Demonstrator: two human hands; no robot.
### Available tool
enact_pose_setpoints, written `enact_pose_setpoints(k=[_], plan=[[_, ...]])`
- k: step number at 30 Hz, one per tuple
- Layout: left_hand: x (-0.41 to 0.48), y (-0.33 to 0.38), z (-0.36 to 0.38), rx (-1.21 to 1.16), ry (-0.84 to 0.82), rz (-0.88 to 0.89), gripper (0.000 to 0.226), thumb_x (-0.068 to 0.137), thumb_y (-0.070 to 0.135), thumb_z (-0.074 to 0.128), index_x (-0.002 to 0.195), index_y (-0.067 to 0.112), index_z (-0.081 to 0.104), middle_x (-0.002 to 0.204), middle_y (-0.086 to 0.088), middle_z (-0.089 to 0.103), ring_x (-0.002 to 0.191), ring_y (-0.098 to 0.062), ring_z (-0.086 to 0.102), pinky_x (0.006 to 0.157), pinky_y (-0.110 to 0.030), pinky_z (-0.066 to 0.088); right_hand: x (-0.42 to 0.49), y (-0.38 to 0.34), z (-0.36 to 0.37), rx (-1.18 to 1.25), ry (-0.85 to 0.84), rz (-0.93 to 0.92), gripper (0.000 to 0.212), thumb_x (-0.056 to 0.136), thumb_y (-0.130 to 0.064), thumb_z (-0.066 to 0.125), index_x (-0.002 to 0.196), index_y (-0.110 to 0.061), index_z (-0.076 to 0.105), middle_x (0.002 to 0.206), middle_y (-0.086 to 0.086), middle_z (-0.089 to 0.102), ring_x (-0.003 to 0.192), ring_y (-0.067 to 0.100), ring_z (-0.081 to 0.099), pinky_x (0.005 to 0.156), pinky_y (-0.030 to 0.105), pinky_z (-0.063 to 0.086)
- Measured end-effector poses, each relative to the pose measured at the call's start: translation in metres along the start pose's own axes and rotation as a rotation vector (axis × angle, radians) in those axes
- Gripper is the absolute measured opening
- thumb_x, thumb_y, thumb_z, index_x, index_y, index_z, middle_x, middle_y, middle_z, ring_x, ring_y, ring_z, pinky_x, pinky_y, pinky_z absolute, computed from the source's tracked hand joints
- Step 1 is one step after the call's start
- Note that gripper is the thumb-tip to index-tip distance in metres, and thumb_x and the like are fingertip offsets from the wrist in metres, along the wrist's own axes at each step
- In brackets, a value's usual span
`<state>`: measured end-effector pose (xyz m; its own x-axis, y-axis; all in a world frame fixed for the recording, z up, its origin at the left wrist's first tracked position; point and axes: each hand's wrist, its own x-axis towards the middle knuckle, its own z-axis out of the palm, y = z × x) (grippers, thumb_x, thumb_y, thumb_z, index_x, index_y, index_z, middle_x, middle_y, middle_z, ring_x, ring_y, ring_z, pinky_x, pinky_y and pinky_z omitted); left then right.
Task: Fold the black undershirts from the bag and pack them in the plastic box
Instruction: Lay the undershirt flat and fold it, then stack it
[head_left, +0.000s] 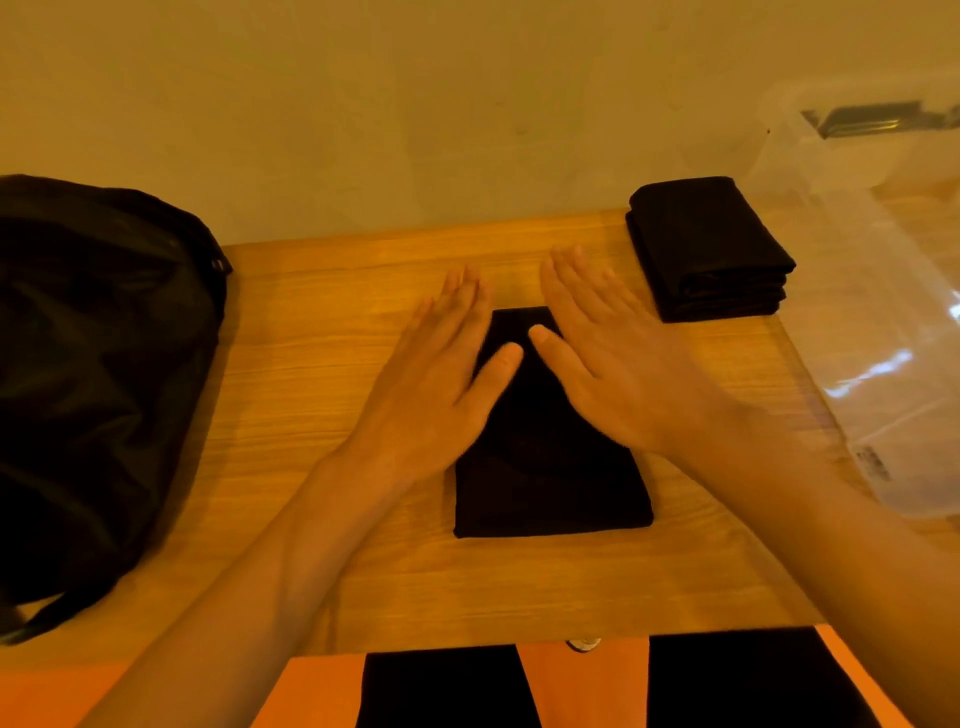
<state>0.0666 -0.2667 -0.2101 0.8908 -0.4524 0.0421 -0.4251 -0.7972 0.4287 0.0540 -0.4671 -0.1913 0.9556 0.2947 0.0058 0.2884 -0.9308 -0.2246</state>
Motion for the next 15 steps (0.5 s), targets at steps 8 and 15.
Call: enact_pose_setpoints(k=[8,15], plan=[[-0.002,-0.007,0.019,0.120,-0.048,0.006,0.073,0.097,0.057,-0.006,0.161,0.024,0.002,0.169,0.010,-0.009,0.152,0.000,-0.017,0.126,-0.030,-0.008,0.005,0.000,0.038,-0.111,-0.017,0.060,0.081,0.095,-0.062,-0.012,0.160,-0.014,-0.005,0.168,0.005,-0.008,0.153,0.014,-0.017,0.123,0.035,-0.013],[-0.043,-0.004,-0.017,-0.014,0.203,0.015,0.066,0.105,0.048,0.010,0.162,0.017,0.002,0.169,0.005,-0.009,0.154,-0.005,-0.014,0.125,-0.025,-0.008,-0.036,0.000,0.004,-0.075,0.219,0.085,0.065,0.107,-0.048,0.010,0.161,-0.012,0.009,0.168,0.007,0.005,0.156,0.019,-0.003,0.127,0.043,0.004]])
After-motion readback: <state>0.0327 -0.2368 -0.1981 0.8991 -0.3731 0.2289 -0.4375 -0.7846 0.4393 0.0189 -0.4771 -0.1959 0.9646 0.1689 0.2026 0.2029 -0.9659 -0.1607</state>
